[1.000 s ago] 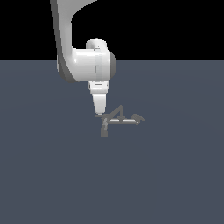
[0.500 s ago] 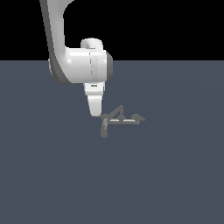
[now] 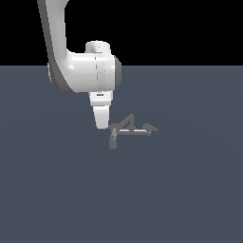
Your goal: Turn on the faucet by rotating a designated handle.
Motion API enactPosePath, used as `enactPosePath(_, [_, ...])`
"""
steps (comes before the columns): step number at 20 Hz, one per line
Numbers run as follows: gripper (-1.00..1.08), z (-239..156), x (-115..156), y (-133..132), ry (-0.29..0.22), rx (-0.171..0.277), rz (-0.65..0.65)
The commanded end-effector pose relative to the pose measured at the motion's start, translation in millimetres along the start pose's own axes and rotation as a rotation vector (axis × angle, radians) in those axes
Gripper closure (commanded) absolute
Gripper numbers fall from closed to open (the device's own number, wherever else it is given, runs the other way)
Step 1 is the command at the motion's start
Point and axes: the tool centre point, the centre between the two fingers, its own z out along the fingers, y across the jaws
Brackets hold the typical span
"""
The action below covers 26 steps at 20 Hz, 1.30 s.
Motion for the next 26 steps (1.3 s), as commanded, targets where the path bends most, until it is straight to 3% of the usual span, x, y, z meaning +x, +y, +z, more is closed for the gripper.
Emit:
enactPosePath(1, [1.08,0,5,15,0.005,-0.017,0.007])
enactPosePath(6, [1.08,0,-5,19,-0.001,-0.012,-0.007])
enactPosePath(17, [1.08,-1,32,49,0.004,-0.017,0.006])
enactPosePath(18, [1.08,-1,2,45,-0.009,-0.015,-0.036])
enactPosePath(26, [1.08,-1,68,44,0.004,-0.017,0.006])
